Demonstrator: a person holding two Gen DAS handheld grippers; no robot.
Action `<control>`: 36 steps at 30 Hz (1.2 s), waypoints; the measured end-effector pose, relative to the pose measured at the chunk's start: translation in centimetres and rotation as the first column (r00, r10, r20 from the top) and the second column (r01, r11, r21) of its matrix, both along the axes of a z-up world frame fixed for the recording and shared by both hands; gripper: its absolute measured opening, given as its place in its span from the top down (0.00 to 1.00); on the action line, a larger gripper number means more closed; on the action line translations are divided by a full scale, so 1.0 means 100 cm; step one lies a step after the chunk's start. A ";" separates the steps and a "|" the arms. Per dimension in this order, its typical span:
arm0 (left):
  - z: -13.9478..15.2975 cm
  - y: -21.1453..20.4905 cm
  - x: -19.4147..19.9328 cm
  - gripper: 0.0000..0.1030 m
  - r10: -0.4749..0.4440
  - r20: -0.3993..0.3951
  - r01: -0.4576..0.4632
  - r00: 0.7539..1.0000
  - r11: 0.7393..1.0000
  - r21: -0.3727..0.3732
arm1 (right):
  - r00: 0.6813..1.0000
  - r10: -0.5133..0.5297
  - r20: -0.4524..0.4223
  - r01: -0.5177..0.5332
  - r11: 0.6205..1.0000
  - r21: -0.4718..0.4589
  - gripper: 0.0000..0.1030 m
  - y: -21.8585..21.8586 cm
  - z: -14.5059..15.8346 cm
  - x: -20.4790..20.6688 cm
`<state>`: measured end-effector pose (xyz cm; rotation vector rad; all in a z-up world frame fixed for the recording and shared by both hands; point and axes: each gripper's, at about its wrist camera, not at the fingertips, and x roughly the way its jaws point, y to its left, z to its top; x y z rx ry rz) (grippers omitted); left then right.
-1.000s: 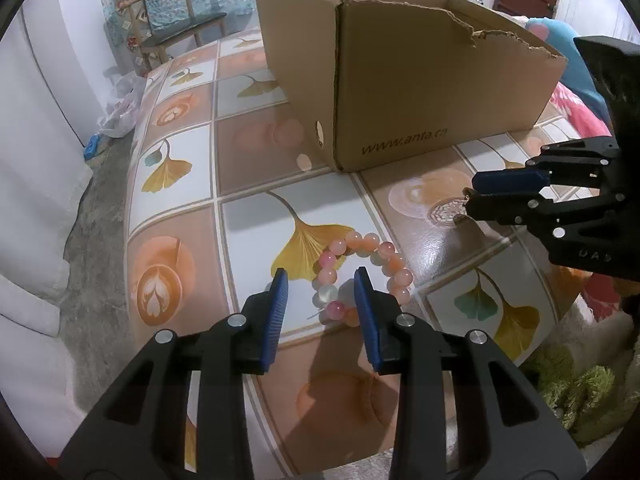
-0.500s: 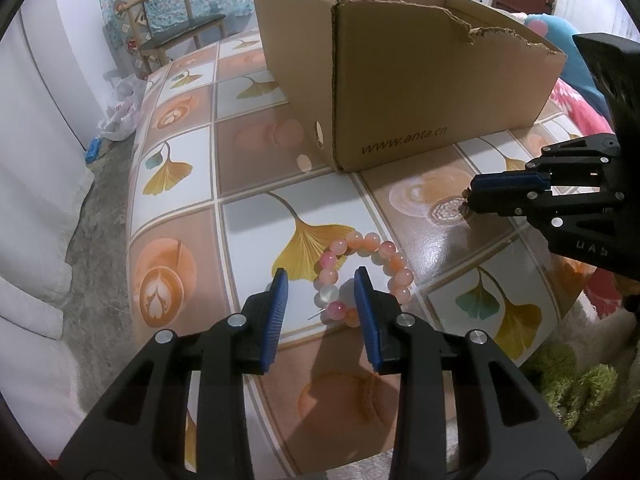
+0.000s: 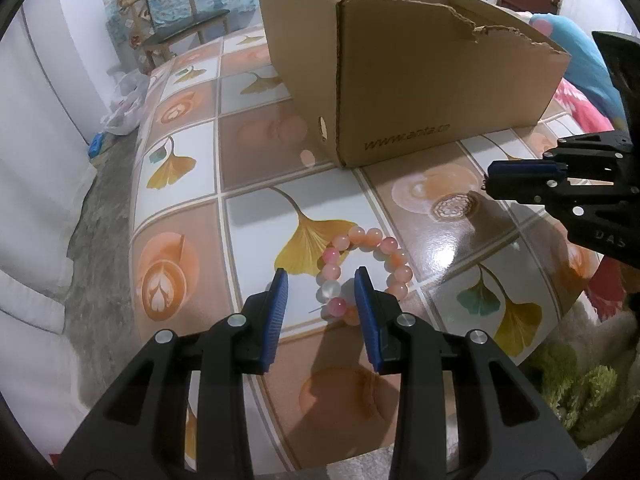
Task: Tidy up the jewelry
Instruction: 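Close the left tool on the pink bead bracelet while the right tool grips a gold earring, then carry the pink bracelet and earring into the box and open both tools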
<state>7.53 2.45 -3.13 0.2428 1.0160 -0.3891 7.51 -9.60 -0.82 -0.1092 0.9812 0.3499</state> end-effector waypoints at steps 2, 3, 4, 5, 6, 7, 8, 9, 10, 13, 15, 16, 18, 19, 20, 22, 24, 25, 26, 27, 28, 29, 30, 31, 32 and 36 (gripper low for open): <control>0.000 0.000 0.000 0.68 0.004 0.002 -0.004 1.000 1.000 -0.001 | 1.000 -0.002 -0.004 0.002 1.000 0.010 0.92 -0.003 0.001 -0.001; 0.000 0.000 -0.001 0.69 0.005 0.005 -0.005 1.000 1.000 0.001 | 1.000 -0.006 -0.004 0.006 1.000 0.014 0.92 -0.005 0.001 -0.002; 0.000 -0.001 -0.001 0.74 0.003 0.007 -0.003 1.000 1.000 0.001 | 1.000 -0.009 -0.002 0.009 1.000 0.017 0.92 -0.007 0.003 -0.003; 0.000 -0.002 -0.001 0.77 0.000 0.008 0.000 1.000 1.000 0.000 | 1.000 -0.012 0.002 0.012 1.000 0.018 0.92 -0.009 0.003 -0.004; 0.000 -0.004 -0.002 0.83 -0.002 0.011 0.002 1.000 1.000 0.002 | 1.000 -0.016 0.010 0.016 1.000 0.021 0.92 -0.011 0.005 -0.004; 0.000 -0.005 -0.003 0.90 -0.004 0.015 0.004 1.000 1.000 0.006 | 1.000 -0.018 0.015 0.018 1.000 0.025 0.92 -0.013 0.006 -0.005; 0.000 -0.007 -0.004 0.92 -0.009 0.024 0.008 1.000 1.000 0.015 | 0.999 -0.022 0.023 0.021 0.999 0.029 0.92 -0.014 0.009 -0.006; -0.001 -0.008 -0.004 0.92 -0.008 0.033 0.008 0.999 1.000 0.022 | 0.999 -0.025 0.032 0.024 0.999 0.031 0.92 -0.016 0.012 -0.008; -0.001 -0.008 -0.005 0.92 -0.009 0.042 0.008 0.999 1.000 0.025 | 0.999 -0.028 0.041 0.027 0.999 0.033 0.92 -0.018 0.015 -0.009; 0.005 -0.009 -0.008 0.92 -0.006 0.068 0.005 0.998 1.000 0.016 | 0.997 -0.034 0.065 0.031 0.999 0.044 0.92 -0.022 0.024 -0.013; 0.015 -0.010 -0.011 0.92 -0.010 0.099 0.010 0.995 1.000 0.000 | 0.996 -0.040 0.078 0.035 0.997 0.063 0.92 -0.027 0.031 -0.015; 0.023 -0.010 -0.013 0.92 -0.016 0.118 0.018 0.993 1.000 -0.016 | 0.995 -0.043 0.089 0.037 0.997 0.068 0.92 -0.029 0.036 -0.016; 0.037 -0.012 -0.014 0.92 -0.022 0.141 0.028 0.990 0.999 -0.043 | 0.993 -0.049 0.108 0.040 0.996 0.085 0.92 -0.034 0.045 -0.018; 0.044 -0.013 -0.014 0.92 -0.027 0.155 0.036 0.987 0.998 -0.054 | 0.991 -0.052 0.125 0.040 0.994 0.098 0.92 -0.037 0.053 -0.020; 0.055 -0.015 -0.015 0.92 -0.040 0.172 0.052 0.984 0.996 -0.066 | 0.989 -0.053 0.140 0.038 0.993 0.108 0.92 -0.037 0.059 -0.019; 0.077 -0.020 -0.015 0.92 -0.067 0.222 0.085 0.973 0.994 -0.073 | 0.984 -0.054 0.167 0.034 0.992 0.124 0.92 -0.039 0.071 -0.019; 0.099 -0.025 -0.014 0.92 -0.097 0.268 0.125 0.959 0.988 -0.088 | 0.977 -0.054 0.205 0.022 0.988 0.156 0.92 -0.045 0.088 -0.017; 0.108 -0.028 -0.014 0.92 -0.109 0.286 0.141 0.952 0.985 -0.094 | 0.973 -0.053 0.225 0.014 0.986 0.169 0.92 -0.049 0.097 -0.015; 0.121 -0.030 -0.012 0.92 -0.129 0.310 0.169 0.942 0.980 -0.107 | 0.970 -0.050 0.239 0.008 0.985 0.174 0.92 -0.052 0.104 -0.013; 0.131 -0.033 -0.011 0.92 -0.142 0.332 0.189 0.932 0.975 -0.116 | 0.964 -0.049 0.262 0.003 0.984 0.176 0.92 -0.057 0.113 -0.010; 0.141 -0.036 -0.008 0.92 -0.157 0.355 0.212 0.922 0.970 -0.122 | 0.960 -0.047 0.277 -0.002 0.985 0.174 0.92 -0.060 0.119 -0.007; 0.152 -0.040 -0.005 0.92 -0.173 0.381 0.238 0.908 0.963 -0.129 | 0.955 -0.046 0.292 -0.007 0.984 0.176 0.92 -0.066 0.127 -0.001; 0.161 -0.044 -0.001 0.92 -0.183 0.403 0.256 0.897 0.957 -0.136 | 0.952 -0.047 0.302 -0.008 0.984 0.179 0.92 -0.074 0.134 0.005; 0.169 -0.047 0.003 0.92 -0.191 0.419 0.272 0.888 0.951 -0.143 | 0.951 -0.050 0.304 -0.006 0.984 0.180 0.92 -0.079 0.137 0.011; 0.177 -0.052 0.010 0.92 -0.202 0.435 0.295 0.877 0.942 -0.157 | 0.952 -0.050 0.302 -0.006 0.983 0.183 0.92 -0.087 0.142 0.020; 0.181 -0.076 0.048 0.92 -0.230 0.412 0.337 0.881 0.918 -0.207 | 0.970 -0.047 0.237 0.004 0.983 0.181 0.92 -0.115 0.142 0.060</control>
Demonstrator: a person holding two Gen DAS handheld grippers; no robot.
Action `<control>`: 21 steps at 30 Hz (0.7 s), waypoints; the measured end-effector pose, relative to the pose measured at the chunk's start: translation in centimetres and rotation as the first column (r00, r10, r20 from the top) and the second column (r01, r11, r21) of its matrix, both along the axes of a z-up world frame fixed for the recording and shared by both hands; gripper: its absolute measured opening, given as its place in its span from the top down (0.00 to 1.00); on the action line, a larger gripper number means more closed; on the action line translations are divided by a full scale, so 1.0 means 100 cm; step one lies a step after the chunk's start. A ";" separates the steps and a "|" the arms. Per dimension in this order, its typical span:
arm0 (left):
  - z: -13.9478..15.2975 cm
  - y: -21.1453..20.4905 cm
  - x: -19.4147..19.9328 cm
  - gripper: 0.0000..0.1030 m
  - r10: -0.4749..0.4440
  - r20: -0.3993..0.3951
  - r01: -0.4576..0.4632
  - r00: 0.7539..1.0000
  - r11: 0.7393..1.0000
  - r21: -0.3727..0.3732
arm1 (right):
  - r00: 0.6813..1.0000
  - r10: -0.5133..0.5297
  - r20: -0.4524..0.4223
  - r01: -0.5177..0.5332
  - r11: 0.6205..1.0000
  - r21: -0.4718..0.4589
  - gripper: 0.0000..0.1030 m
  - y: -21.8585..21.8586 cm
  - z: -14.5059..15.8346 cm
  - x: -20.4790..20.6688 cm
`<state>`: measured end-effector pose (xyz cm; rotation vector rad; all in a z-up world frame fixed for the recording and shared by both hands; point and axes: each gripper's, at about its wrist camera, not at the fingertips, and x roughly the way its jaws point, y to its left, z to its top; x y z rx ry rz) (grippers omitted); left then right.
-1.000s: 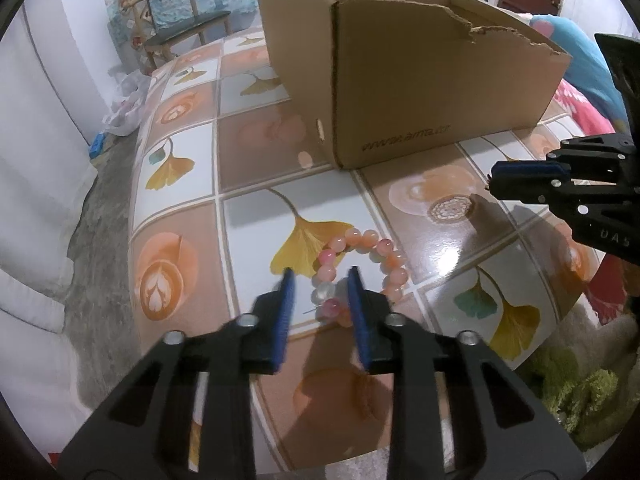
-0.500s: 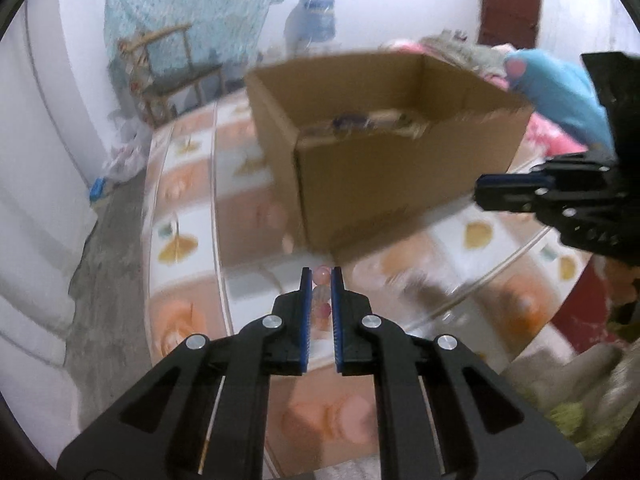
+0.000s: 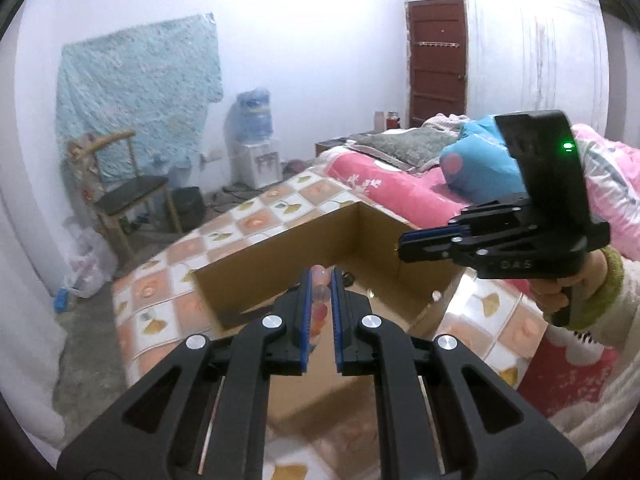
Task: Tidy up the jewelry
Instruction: 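Carry the pink bracelet and earring into the box and open both tools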
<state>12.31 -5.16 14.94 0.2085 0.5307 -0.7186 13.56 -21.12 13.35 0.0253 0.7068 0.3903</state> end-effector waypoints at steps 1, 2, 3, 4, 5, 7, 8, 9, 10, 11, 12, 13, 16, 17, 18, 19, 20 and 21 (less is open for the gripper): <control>-0.005 -0.005 0.011 0.92 -0.015 -0.044 0.015 0.999 1.000 -0.010 | 1.000 -0.001 -0.025 0.001 1.000 -0.001 0.92 -0.005 -0.004 0.012; -0.013 -0.011 0.024 0.92 -0.028 -0.098 0.027 0.995 1.000 -0.015 | 0.998 0.002 -0.069 -0.002 1.000 0.000 0.92 -0.011 -0.011 0.027; -0.022 -0.018 0.035 0.92 -0.040 -0.151 0.039 0.988 0.999 -0.013 | 0.993 0.008 -0.120 -0.008 1.000 -0.001 0.92 -0.016 -0.018 0.040; -0.032 -0.023 0.044 0.92 -0.053 -0.201 0.052 0.978 0.999 -0.012 | 0.986 0.009 -0.168 -0.009 1.000 0.002 0.92 -0.021 -0.026 0.054; -0.042 -0.027 0.052 0.92 -0.063 -0.249 0.062 0.967 0.998 -0.011 | 0.978 0.020 -0.209 -0.020 1.000 0.005 0.92 -0.023 -0.033 0.065; -0.064 -0.035 0.067 0.92 -0.063 -0.343 0.069 0.937 0.998 0.005 | 0.956 0.031 -0.292 -0.030 1.000 0.007 0.92 -0.026 -0.046 0.084; -0.070 -0.036 0.069 0.92 -0.063 -0.359 0.071 0.931 0.997 0.009 | 0.944 0.039 -0.329 -0.040 0.999 0.005 0.92 -0.025 -0.052 0.091; -0.076 -0.037 0.072 0.92 -0.065 -0.381 0.076 0.922 0.997 0.014 | 0.928 0.051 -0.369 -0.051 0.999 0.009 0.92 -0.023 -0.059 0.098; -0.082 -0.040 0.076 0.92 -0.067 -0.409 0.081 0.910 0.997 0.016 | 0.913 0.063 -0.404 -0.063 0.998 0.013 0.92 -0.021 -0.067 0.108; -0.088 -0.040 0.079 0.92 -0.069 -0.431 0.084 0.900 0.996 0.016 | 0.899 0.068 -0.433 -0.073 0.997 0.005 0.92 -0.018 -0.074 0.114; -0.091 -0.040 0.081 0.92 -0.067 -0.447 0.085 0.892 0.996 0.020 | 0.887 0.067 -0.456 -0.079 0.997 -0.006 0.92 -0.017 -0.080 0.120; -0.097 -0.040 0.084 0.92 -0.062 -0.468 0.083 0.881 0.996 0.025 | 0.877 0.066 -0.476 -0.082 0.997 -0.013 0.92 -0.015 -0.086 0.126; -0.105 -0.041 0.089 0.92 -0.055 -0.506 0.082 0.861 0.996 0.031 | 0.853 0.052 -0.519 -0.068 0.998 -0.012 0.90 -0.014 -0.099 0.133; -0.108 -0.040 0.089 0.92 -0.053 -0.512 0.083 0.857 0.996 0.035 | 0.845 0.044 -0.533 -0.056 0.998 -0.007 0.83 -0.015 -0.100 0.135; -0.109 -0.040 0.088 0.92 -0.049 -0.506 0.082 0.861 0.996 0.043 | 0.841 0.035 -0.539 -0.035 0.999 0.010 0.78 -0.018 -0.100 0.137; -0.110 -0.040 0.088 0.92 -0.050 -0.498 0.086 0.866 0.995 0.050 | 0.844 0.032 -0.535 -0.024 0.999 0.023 0.70 -0.020 -0.099 0.137; -0.109 -0.040 0.087 0.92 -0.054 -0.497 0.089 0.866 0.995 0.048 | 0.854 0.027 -0.519 -0.013 0.999 0.031 0.67 -0.023 -0.095 0.135; -0.109 -0.040 0.086 0.92 -0.057 -0.498 0.091 0.865 0.995 0.044 | 0.866 0.014 -0.500 0.001 1.000 0.031 0.66 -0.027 -0.090 0.133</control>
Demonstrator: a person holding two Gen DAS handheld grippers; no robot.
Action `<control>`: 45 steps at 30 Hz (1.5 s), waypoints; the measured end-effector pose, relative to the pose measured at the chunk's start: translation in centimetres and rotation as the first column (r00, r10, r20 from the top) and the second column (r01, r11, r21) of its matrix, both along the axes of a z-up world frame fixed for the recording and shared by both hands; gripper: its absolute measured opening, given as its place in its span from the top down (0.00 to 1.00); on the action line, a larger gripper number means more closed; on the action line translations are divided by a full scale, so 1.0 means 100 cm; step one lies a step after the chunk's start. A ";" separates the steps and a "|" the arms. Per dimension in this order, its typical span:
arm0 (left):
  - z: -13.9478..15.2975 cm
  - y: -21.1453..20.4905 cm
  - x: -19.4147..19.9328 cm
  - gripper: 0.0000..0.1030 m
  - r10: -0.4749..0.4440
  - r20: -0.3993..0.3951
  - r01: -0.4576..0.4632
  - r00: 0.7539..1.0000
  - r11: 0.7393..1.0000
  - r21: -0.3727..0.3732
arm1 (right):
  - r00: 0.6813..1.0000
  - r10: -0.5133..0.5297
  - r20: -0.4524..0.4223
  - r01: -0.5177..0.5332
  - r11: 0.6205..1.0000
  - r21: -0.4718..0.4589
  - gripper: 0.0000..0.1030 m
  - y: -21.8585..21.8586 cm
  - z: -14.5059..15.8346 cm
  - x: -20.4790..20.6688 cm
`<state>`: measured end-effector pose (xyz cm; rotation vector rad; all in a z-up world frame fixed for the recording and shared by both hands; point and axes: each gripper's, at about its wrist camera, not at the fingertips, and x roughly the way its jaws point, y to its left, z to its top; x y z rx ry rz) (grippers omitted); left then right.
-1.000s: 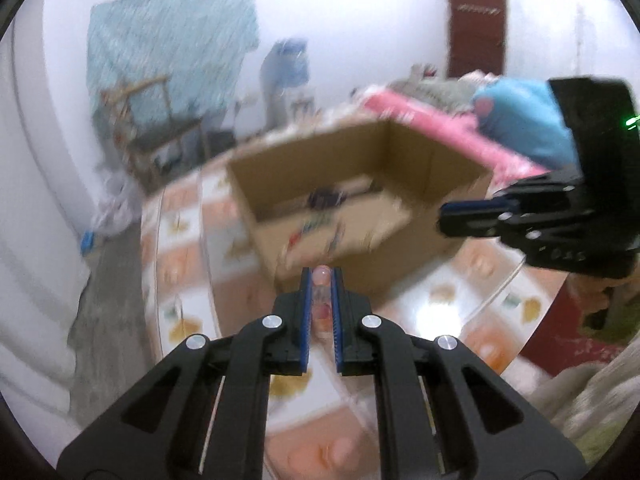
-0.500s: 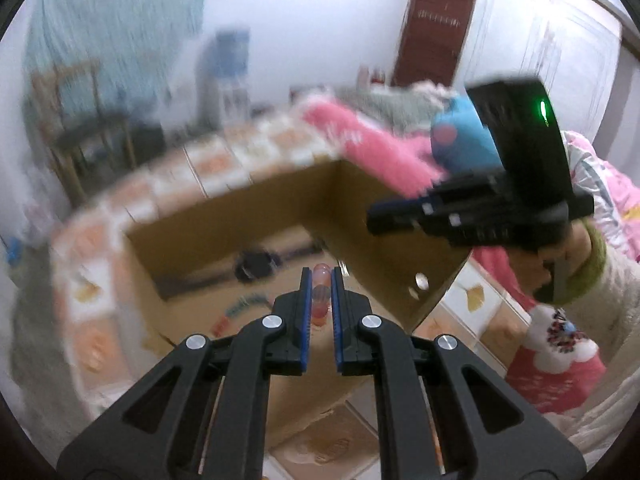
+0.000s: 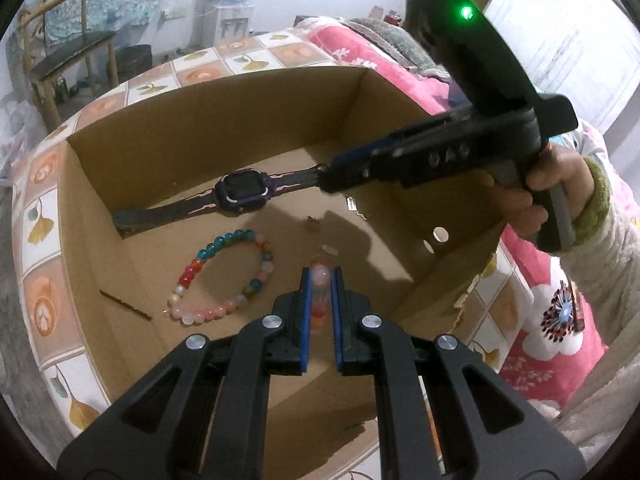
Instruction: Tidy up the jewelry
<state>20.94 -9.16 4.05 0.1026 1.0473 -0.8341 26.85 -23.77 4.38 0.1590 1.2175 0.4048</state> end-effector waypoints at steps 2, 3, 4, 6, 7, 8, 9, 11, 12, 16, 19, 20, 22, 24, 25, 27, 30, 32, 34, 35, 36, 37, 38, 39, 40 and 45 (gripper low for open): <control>0.000 0.001 -0.001 0.92 -0.003 -0.010 0.003 1.000 1.000 -0.010 | 0.999 -0.027 0.034 0.026 0.999 0.018 0.65 -0.006 0.010 -0.004; 0.000 0.002 0.000 0.92 -0.005 -0.019 0.005 1.000 1.000 -0.017 | 0.998 -0.040 0.053 0.038 0.998 0.046 0.65 -0.011 0.017 -0.010; 0.000 0.003 0.001 0.92 -0.007 -0.032 0.006 0.999 1.000 -0.026 | 0.996 -0.051 0.070 0.046 0.996 0.071 0.63 -0.015 0.024 -0.015; 0.000 0.004 0.002 0.92 -0.008 -0.050 0.006 0.999 1.000 -0.028 | 0.993 -0.068 0.099 0.059 0.994 0.087 0.60 -0.020 0.035 -0.022; -0.002 0.005 0.003 0.92 -0.003 -0.054 0.002 0.999 1.000 -0.014 | 0.991 -0.072 0.117 0.062 0.994 0.085 0.59 -0.022 0.040 -0.026; -0.003 0.004 0.005 0.92 -0.001 -0.055 0.001 0.998 1.000 -0.003 | 0.987 -0.075 0.141 0.066 0.995 0.069 0.58 -0.023 0.045 -0.032; -0.005 0.005 0.006 0.92 0.003 -0.062 -0.003 0.998 1.000 0.012 | 0.984 -0.076 0.159 0.069 0.996 0.051 0.57 -0.024 0.049 -0.036; -0.007 0.007 0.009 0.91 0.036 -0.055 -0.033 0.998 0.998 0.058 | 0.978 -0.076 0.193 0.076 0.997 0.010 0.54 -0.025 0.054 -0.040; -0.006 0.007 0.009 0.88 0.045 -0.036 -0.042 0.998 0.996 0.075 | 0.976 -0.073 0.207 0.076 0.997 -0.007 0.54 -0.026 0.056 -0.044; 0.004 0.016 0.004 0.77 0.079 0.035 -0.082 0.996 0.993 0.083 | 0.963 -0.083 0.258 0.095 0.995 -0.035 0.50 -0.029 0.062 -0.057; 0.016 0.024 -0.004 0.72 0.105 0.097 -0.113 0.990 0.990 0.085 | 0.950 -0.109 0.292 0.123 0.992 -0.031 0.50 -0.033 0.067 -0.070; 0.020 0.025 -0.007 0.71 0.113 0.117 -0.123 0.987 0.989 0.082 | 0.945 -0.121 0.303 0.135 0.991 -0.025 0.49 -0.035 0.068 -0.076; 0.032 0.032 -0.019 0.62 0.133 0.175 -0.146 0.976 0.987 0.066 | 0.930 -0.156 0.334 0.166 0.986 -0.001 0.49 -0.039 0.072 -0.089; 0.043 0.039 -0.032 0.52 0.159 0.235 -0.178 0.959 0.982 0.058 | 0.908 -0.199 0.367 0.200 0.979 0.037 0.49 -0.043 0.074 -0.105; 0.048 0.042 -0.040 0.45 0.174 0.266 -0.193 0.948 0.980 0.047 | 0.894 -0.224 0.389 0.216 0.974 0.063 0.47 -0.045 0.076 -0.114; 0.054 0.048 -0.052 0.41 0.203 0.315 -0.224 0.927 0.974 0.032 | 0.856 -0.272 0.439 0.245 0.962 0.117 0.41 -0.047 0.077 -0.133; 0.059 0.055 -0.070 0.31 0.254 0.374 -0.277 0.892 0.961 0.009 | 0.806 -0.319 0.499 0.274 0.948 0.162 0.34 -0.041 0.075 -0.159; 0.061 0.060 -0.081 0.23 0.295 0.392 -0.312 0.871 0.950 -0.021 | 0.794 -0.317 0.518 0.260 0.949 0.180 0.30 -0.033 0.071 -0.173; 0.063 0.066 -0.090 0.16 0.335 0.400 -0.342 0.853 0.938 -0.057 | 0.790 -0.317 0.525 0.266 0.949 0.171 0.22 -0.024 0.065 -0.182; 0.063 0.069 -0.094 0.16 0.358 0.402 -0.358 0.843 0.931 -0.079 | 0.787 -0.315 0.530 0.293 0.948 0.127 0.19 -0.017 0.060 -0.184; 0.062 0.070 -0.096 0.15 0.376 0.402 -0.371 0.835 0.924 -0.093 | 0.784 -0.304 0.541 0.319 0.945 0.069 0.19 -0.011 0.056 -0.185; 0.061 0.072 -0.098 0.13 0.397 0.400 -0.386 0.826 0.916 -0.111 | 0.787 -0.277 0.551 0.348 0.937 -0.026 0.19 -0.001 0.050 -0.183; 0.060 0.073 -0.099 0.12 0.407 0.399 -0.393 0.822 0.912 -0.119 | 0.794 -0.254 0.553 0.362 0.927 -0.094 0.19 0.007 0.045 -0.182; 0.058 0.073 -0.099 0.11 0.423 0.399 -0.410 0.814 0.904 -0.123 | 0.798 -0.232 0.556 0.365 0.920 -0.141 0.19 0.014 0.042 -0.181; 0.056 0.072 -0.097 0.11 0.438 0.393 -0.427 0.808 0.896 -0.121 | 0.800 -0.214 0.561 0.365 0.915 -0.171 0.19 0.019 0.041 -0.182; 0.050 0.070 -0.097 0.08 0.503 0.400 -0.505 0.766 0.856 -0.109 | 0.789 -0.163 0.592 0.378 0.889 -0.259 0.10 0.040 0.043 -0.188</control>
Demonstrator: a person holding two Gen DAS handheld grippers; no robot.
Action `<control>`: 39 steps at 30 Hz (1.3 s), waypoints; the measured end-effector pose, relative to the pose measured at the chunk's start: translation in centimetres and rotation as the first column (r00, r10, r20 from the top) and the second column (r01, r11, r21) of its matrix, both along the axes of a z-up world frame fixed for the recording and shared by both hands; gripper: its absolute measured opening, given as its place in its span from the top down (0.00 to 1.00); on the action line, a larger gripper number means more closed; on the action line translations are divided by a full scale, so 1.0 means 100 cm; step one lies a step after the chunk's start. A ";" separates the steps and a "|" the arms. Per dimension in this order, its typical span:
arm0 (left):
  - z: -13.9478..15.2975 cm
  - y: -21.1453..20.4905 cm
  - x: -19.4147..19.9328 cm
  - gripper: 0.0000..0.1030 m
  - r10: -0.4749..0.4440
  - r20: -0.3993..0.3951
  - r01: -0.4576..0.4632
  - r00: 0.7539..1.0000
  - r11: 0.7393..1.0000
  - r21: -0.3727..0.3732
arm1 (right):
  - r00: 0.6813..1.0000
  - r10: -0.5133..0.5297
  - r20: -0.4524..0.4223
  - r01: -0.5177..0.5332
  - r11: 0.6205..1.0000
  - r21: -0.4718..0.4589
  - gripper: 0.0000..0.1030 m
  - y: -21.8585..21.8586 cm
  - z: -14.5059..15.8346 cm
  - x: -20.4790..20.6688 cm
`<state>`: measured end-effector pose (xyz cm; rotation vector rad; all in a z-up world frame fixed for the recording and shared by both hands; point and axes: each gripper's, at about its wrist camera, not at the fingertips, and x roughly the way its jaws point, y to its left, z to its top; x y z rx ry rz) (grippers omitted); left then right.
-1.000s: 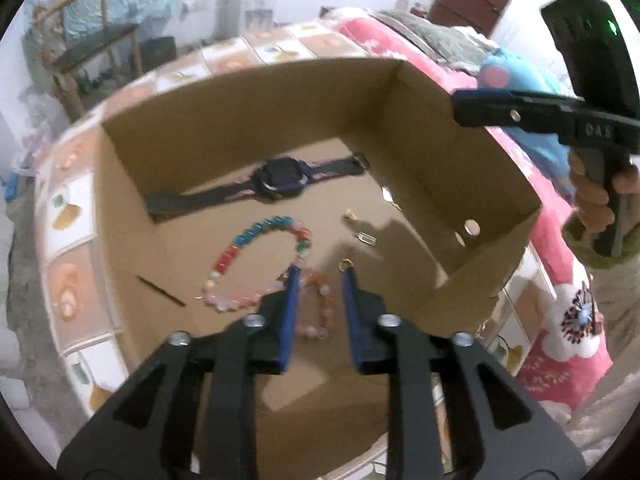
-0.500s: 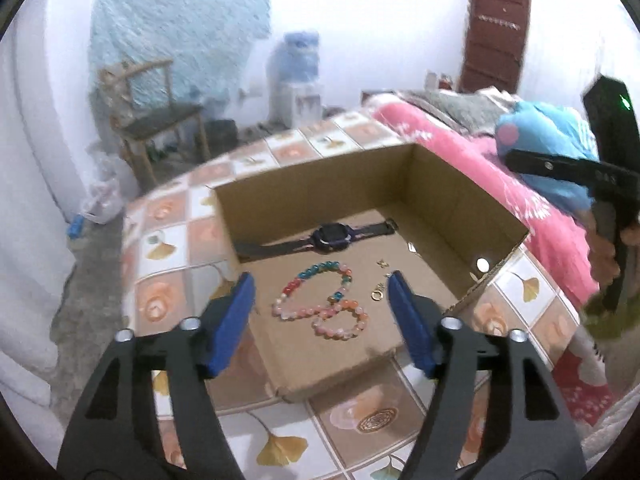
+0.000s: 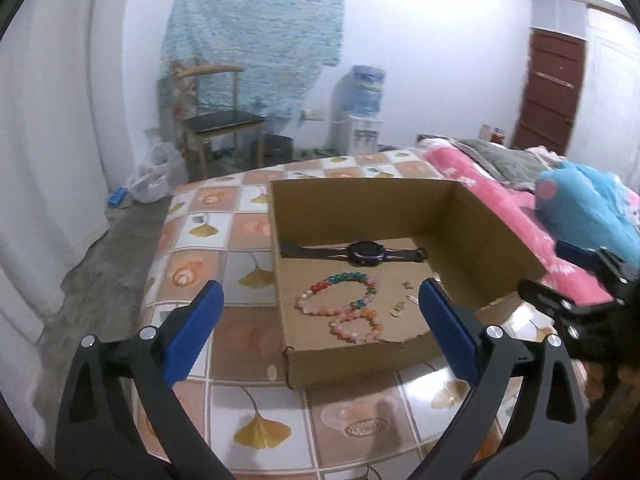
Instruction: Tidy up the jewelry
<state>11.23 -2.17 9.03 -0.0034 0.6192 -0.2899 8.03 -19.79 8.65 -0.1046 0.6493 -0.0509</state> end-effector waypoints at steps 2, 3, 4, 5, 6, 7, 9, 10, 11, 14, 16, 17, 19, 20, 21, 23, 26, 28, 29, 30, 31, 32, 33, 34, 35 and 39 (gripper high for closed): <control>-0.004 -0.003 0.003 0.08 0.042 0.002 -0.042 0.999 0.998 0.049 | 0.999 -0.031 -0.015 0.031 0.999 -0.025 0.10 0.002 -0.002 0.000; -0.005 -0.006 0.004 0.08 0.069 0.005 -0.069 0.998 0.994 0.087 | 0.999 -0.042 -0.025 0.042 0.999 -0.027 0.10 0.003 -0.002 0.000; -0.005 -0.009 0.004 0.08 0.089 0.017 -0.091 0.996 0.988 0.124 | 0.998 -0.055 -0.033 0.054 0.998 -0.023 0.10 0.003 -0.002 -0.001; -0.005 -0.009 0.002 0.08 0.097 0.031 -0.100 0.995 0.985 0.138 | 0.997 -0.065 -0.034 0.064 0.998 -0.020 0.09 0.002 -0.001 -0.002; -0.004 -0.010 0.001 0.08 0.106 0.046 -0.111 0.993 0.982 0.152 | 0.996 -0.078 -0.035 0.078 0.997 -0.017 0.09 0.002 -0.001 -0.004; -0.003 -0.011 -0.001 0.08 0.110 0.056 -0.118 0.992 0.980 0.161 | 0.995 -0.091 -0.032 0.090 0.996 -0.015 0.09 0.002 0.001 -0.006; 0.001 -0.014 -0.006 0.08 0.125 0.073 -0.136 0.990 0.974 0.181 | 0.994 -0.106 -0.029 0.106 0.994 -0.014 0.07 0.002 0.004 -0.012; 0.003 -0.016 -0.007 0.08 0.126 0.072 -0.138 0.989 0.972 0.189 | 0.993 -0.115 -0.026 0.115 0.993 -0.003 0.07 0.001 0.006 -0.014; 0.004 -0.019 -0.009 0.08 0.121 0.061 -0.130 0.991 0.972 0.194 | 0.993 -0.120 -0.024 0.120 0.993 0.013 0.07 0.000 0.008 -0.015; 0.006 -0.027 -0.011 0.08 0.110 0.011 -0.109 0.994 0.964 0.242 | 0.990 -0.138 -0.034 0.140 0.988 0.071 0.07 -0.004 0.014 -0.017; 0.005 -0.034 -0.012 0.08 0.113 0.002 -0.108 0.994 0.949 0.297 | 0.987 -0.148 -0.062 0.153 0.984 0.089 0.07 -0.006 0.015 -0.015; 0.003 -0.036 -0.013 0.08 0.125 0.006 -0.120 0.992 0.939 0.321 | 0.983 -0.158 -0.089 0.165 0.983 0.085 0.07 -0.007 0.014 -0.012; 0.002 -0.037 -0.016 0.08 0.138 -0.003 -0.129 0.990 0.935 0.332 | 0.974 -0.178 -0.140 0.190 0.979 0.078 0.07 -0.009 0.010 -0.010; 0.001 -0.037 -0.015 0.08 0.151 -0.026 -0.135 0.988 0.938 0.319 | 0.971 -0.185 -0.153 0.199 0.977 0.081 0.07 -0.010 0.008 -0.010; -0.001 -0.034 -0.014 0.08 0.165 -0.058 -0.141 0.985 0.945 0.294 | 0.966 -0.197 -0.170 0.214 0.973 0.085 0.07 -0.011 0.005 -0.009; -0.003 -0.030 -0.014 0.08 0.190 -0.111 -0.158 0.975 0.956 0.248 | 0.955 -0.211 -0.208 0.234 0.968 0.089 0.07 -0.013 -0.003 -0.007; -0.014 -0.026 -0.011 0.08 0.225 -0.173 -0.187 0.959 0.960 0.209 | 0.946 -0.212 -0.247 0.241 0.966 0.091 0.07 -0.012 -0.013 -0.005; -0.020 -0.027 -0.009 0.08 0.234 -0.202 -0.189 0.951 0.957 0.218 | 0.941 -0.206 -0.268 0.233 0.970 0.074 0.07 -0.007 -0.019 -0.003; -0.023 -0.027 -0.008 0.08 0.237 -0.208 -0.190 0.949 0.956 0.222 | 0.941 -0.200 -0.274 0.227 0.972 0.068 0.07 -0.005 -0.020 -0.002; -0.025 -0.027 -0.008 0.08 0.240 -0.214 -0.193 0.947 0.956 0.221 | 0.940 -0.195 -0.281 0.220 0.973 0.061 0.07 -0.002 -0.022 -0.001; -0.026 -0.027 -0.008 0.08 0.242 -0.218 -0.194 0.945 0.956 0.218 | 0.939 -0.190 -0.287 0.215 0.975 0.055 0.07 0.000 -0.023 -0.001; -0.027 -0.027 -0.008 0.08 0.245 -0.225 -0.198 0.943 0.957 0.212 | 0.938 -0.184 -0.293 0.207 0.977 0.049 0.07 0.003 -0.024 -0.001; -0.028 -0.026 -0.008 0.08 0.250 -0.236 -0.203 0.939 0.957 0.205 | 0.938 -0.183 -0.295 0.205 0.978 0.047 0.07 0.005 -0.025 -0.001; -0.028 -0.025 -0.008 0.08 0.251 -0.241 -0.205 0.937 0.958 0.202 | 0.938 -0.183 -0.294 0.205 0.978 0.044 0.07 0.006 -0.025 -0.001; -0.029 -0.025 -0.008 0.08 0.251 -0.250 -0.204 0.935 0.959 0.198 | 0.938 -0.185 -0.293 0.206 0.978 0.043 0.07 0.007 -0.025 -0.001; -0.030 -0.026 -0.008 0.08 0.246 -0.268 -0.198 0.931 0.961 0.194 | 0.935 -0.190 -0.300 0.215 0.975 0.054 0.07 0.009 -0.027 -0.002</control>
